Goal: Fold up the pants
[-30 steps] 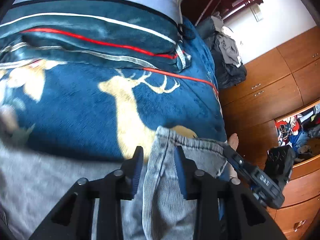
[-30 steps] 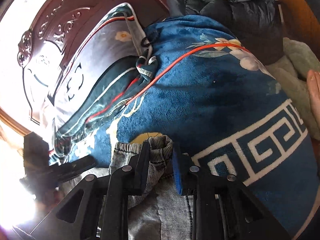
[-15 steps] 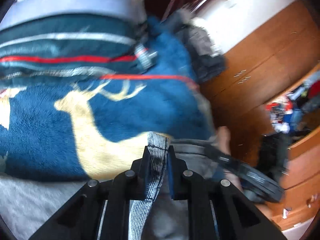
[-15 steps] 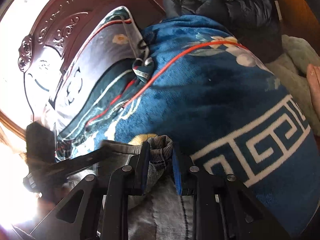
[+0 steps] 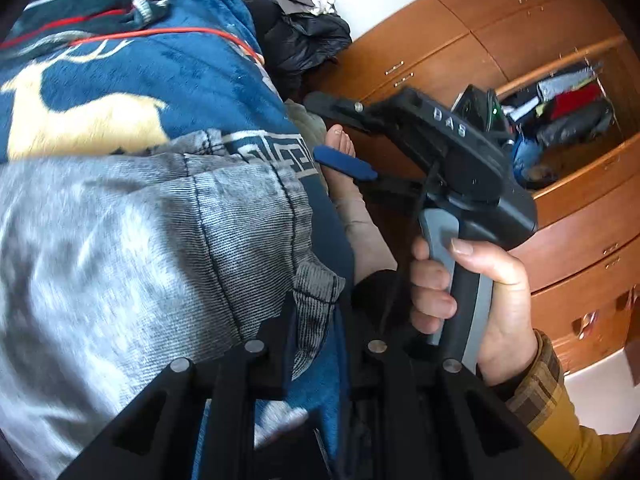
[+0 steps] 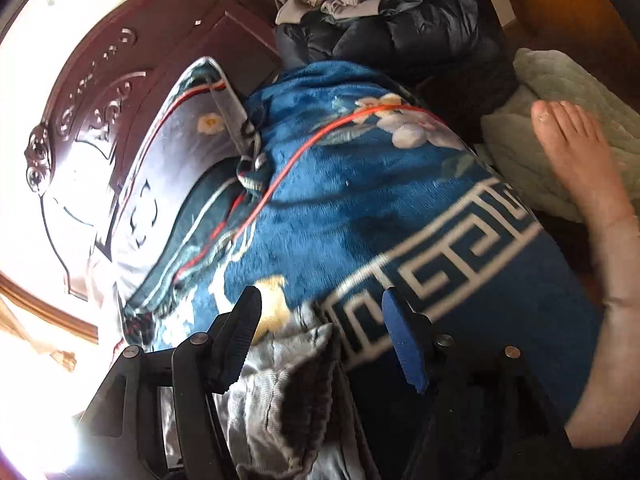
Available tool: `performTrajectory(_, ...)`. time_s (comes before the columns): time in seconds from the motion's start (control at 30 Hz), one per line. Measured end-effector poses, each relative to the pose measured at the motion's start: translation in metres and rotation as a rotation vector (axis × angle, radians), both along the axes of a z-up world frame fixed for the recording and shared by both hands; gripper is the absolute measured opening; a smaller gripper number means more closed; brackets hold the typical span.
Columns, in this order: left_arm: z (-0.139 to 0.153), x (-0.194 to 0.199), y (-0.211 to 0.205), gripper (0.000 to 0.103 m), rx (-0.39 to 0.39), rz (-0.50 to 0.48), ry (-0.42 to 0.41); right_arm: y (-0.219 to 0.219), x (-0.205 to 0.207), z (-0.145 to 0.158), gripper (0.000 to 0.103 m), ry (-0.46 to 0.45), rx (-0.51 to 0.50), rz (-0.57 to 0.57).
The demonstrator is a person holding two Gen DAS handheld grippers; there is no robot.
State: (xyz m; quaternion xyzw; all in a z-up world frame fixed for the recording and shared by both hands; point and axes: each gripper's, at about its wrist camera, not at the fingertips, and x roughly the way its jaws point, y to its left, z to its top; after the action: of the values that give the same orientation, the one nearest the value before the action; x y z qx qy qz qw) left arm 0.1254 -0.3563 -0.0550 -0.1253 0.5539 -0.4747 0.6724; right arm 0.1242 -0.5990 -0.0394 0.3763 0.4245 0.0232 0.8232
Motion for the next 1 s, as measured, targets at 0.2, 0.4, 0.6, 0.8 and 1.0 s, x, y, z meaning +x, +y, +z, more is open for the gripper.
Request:
performTrajectory(0.2,0.008,-0.009,0.043,0.05,0.031,0.028,-0.03,0.023,0.002,-0.025,0.062,0.134,0.062,0.123)
performTrajectory(0.4,-0.012,-0.012,0.071,0.051,0.063,0.095,0.014,0.037,0.004,-0.047,0.043,0.219,0.115,0.118)
performTrajectory(0.6,-0.003,-0.02,0.062,0.051,0.11,0.036,-0.1,0.025,-0.012,-0.031,0.042,0.193,0.105,0.061)
performTrajectory(0.8,0.015,-0.02,0.103,0.051,0.15,0.051,-0.186,0.037,-0.011,-0.039,0.043,0.196,0.207,0.118)
performTrajectory(1.0,-0.015,-0.02,0.14,0.049,0.419,0.021,-0.27,0.054,0.0,-0.039,0.017,0.175,0.058,0.137)
